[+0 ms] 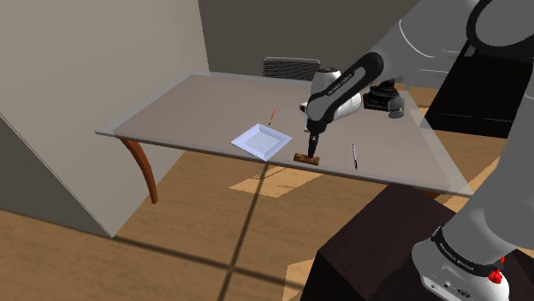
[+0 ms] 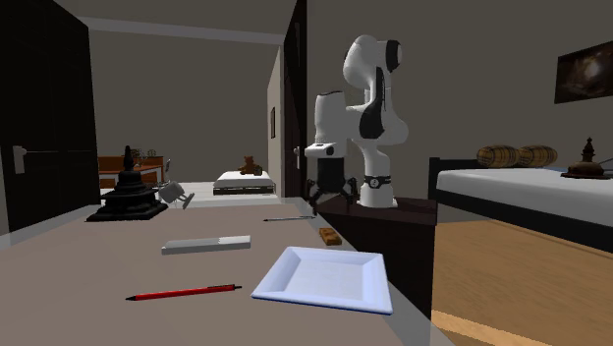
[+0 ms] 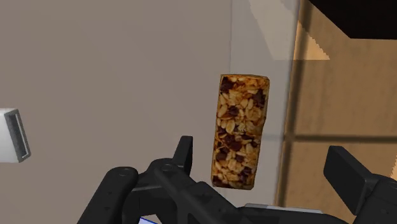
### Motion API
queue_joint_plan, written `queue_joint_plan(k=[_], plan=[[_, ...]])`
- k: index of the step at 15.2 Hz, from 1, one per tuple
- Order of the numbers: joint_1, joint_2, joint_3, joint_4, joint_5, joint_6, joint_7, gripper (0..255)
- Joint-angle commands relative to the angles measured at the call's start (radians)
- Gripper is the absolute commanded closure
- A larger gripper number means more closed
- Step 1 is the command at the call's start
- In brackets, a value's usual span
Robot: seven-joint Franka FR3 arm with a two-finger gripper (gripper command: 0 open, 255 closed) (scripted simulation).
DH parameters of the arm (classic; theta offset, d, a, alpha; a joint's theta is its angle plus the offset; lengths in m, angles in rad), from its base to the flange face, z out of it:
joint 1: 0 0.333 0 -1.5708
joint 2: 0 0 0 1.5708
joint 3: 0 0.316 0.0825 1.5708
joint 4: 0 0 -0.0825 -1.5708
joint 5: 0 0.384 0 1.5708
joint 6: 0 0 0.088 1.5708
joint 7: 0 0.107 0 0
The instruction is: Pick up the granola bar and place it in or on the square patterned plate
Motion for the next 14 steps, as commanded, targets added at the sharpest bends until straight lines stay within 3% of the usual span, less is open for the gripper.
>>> queue_joint_plan(k=[1,8,14], plan=[[-0.003,0.071,0.007,0.045,0.002,0.025,-0.023,0],[-0.012,0.156,0.020,0.054,0.018,0.100,-0.035,0],[-0.012,0.163,0.021,0.055,0.020,0.106,-0.036,0]])
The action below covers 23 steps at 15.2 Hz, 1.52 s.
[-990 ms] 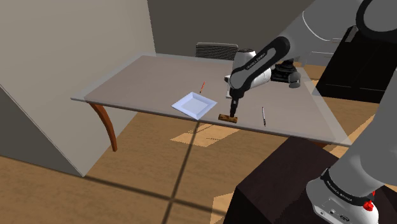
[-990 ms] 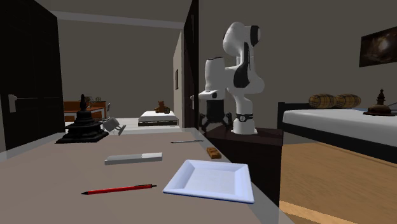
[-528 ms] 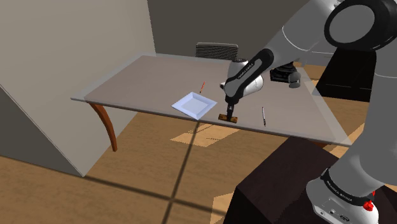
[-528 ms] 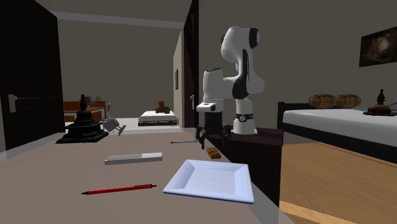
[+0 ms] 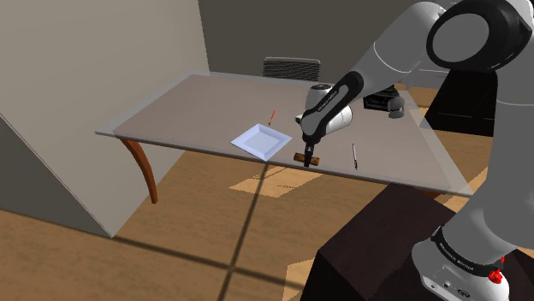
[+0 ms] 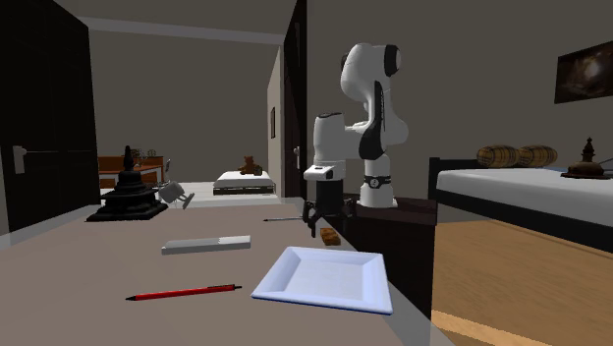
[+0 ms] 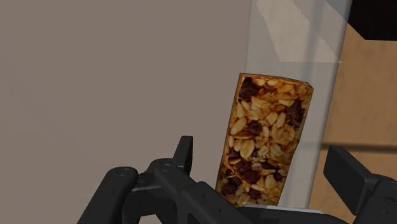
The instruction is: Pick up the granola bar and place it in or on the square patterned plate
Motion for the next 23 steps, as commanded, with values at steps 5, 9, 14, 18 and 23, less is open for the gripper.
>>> queue_joint_plan(k=[5,9,14,18,23], plan=[[0.000,0.001,0.000,0.001,0.000,0.001,0.001,255],[0.001,0.007,0.001,0.002,0.001,0.005,0.001,255],[0.003,-0.025,-0.004,-0.004,-0.004,-0.020,0.003,255],[0.008,-0.073,-0.011,-0.009,-0.014,-0.064,0.010,255],[0.013,-0.131,-0.018,-0.011,-0.026,-0.120,0.019,255]])
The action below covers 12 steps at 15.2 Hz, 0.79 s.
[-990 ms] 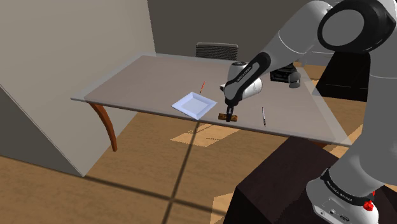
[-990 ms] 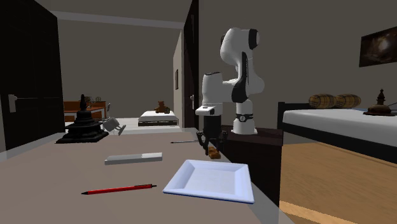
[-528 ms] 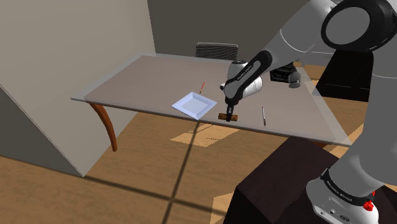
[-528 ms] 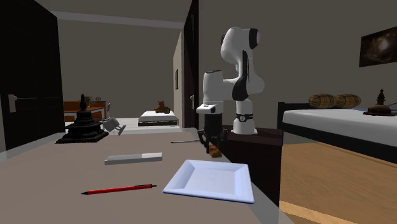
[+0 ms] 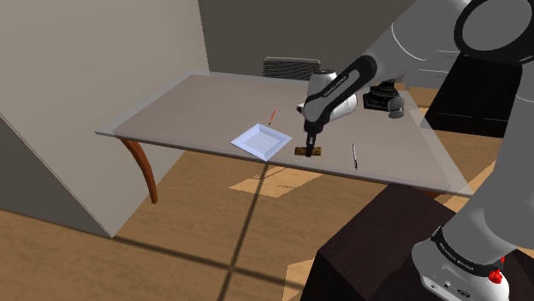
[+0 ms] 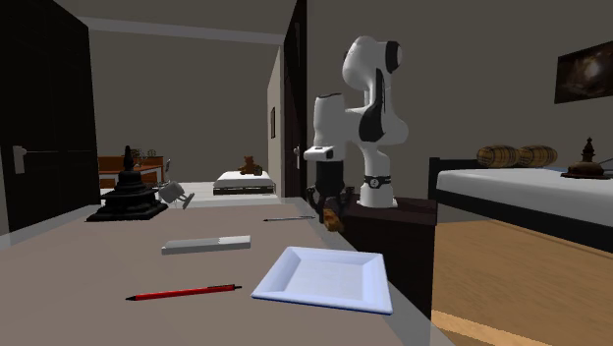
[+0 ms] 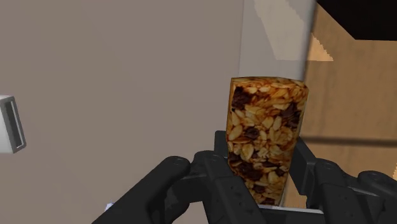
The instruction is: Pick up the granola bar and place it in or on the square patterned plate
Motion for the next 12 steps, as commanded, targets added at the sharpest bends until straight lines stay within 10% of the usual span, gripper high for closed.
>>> queue_joint_plan(k=[1,7,12], plan=[[0.002,-0.024,-0.003,0.001,-0.005,-0.026,0.004,255],[0.006,-0.080,-0.008,0.006,-0.017,-0.086,0.013,255],[0.024,0.073,0.009,0.245,-0.010,-0.172,0.051,255]])
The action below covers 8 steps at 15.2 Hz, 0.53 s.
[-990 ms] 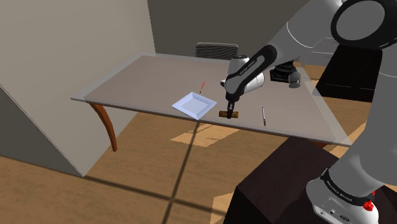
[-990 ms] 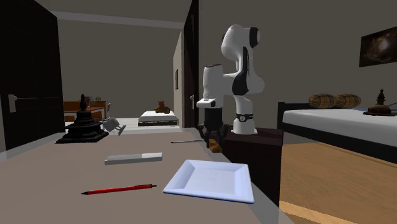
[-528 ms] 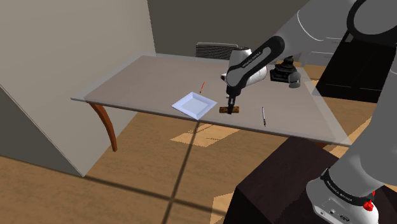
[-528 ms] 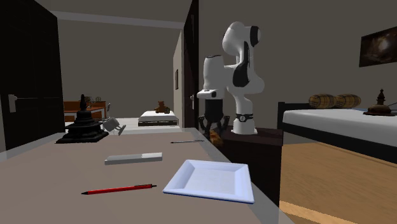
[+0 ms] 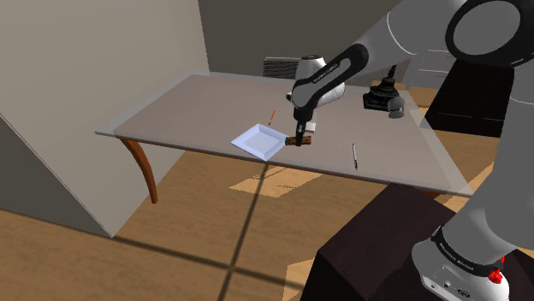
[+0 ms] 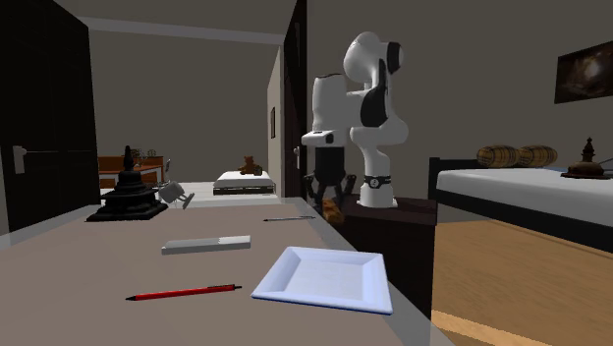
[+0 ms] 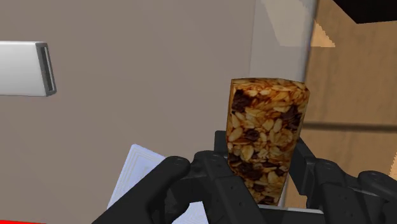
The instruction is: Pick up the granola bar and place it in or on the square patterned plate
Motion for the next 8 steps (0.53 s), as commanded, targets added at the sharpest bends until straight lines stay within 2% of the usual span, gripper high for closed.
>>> queue_joint_plan(k=[1,8], plan=[[0.006,0.068,0.006,0.113,0.002,-0.045,0.014,255],[0.024,0.319,0.022,0.535,0.005,-0.215,0.063,255]])
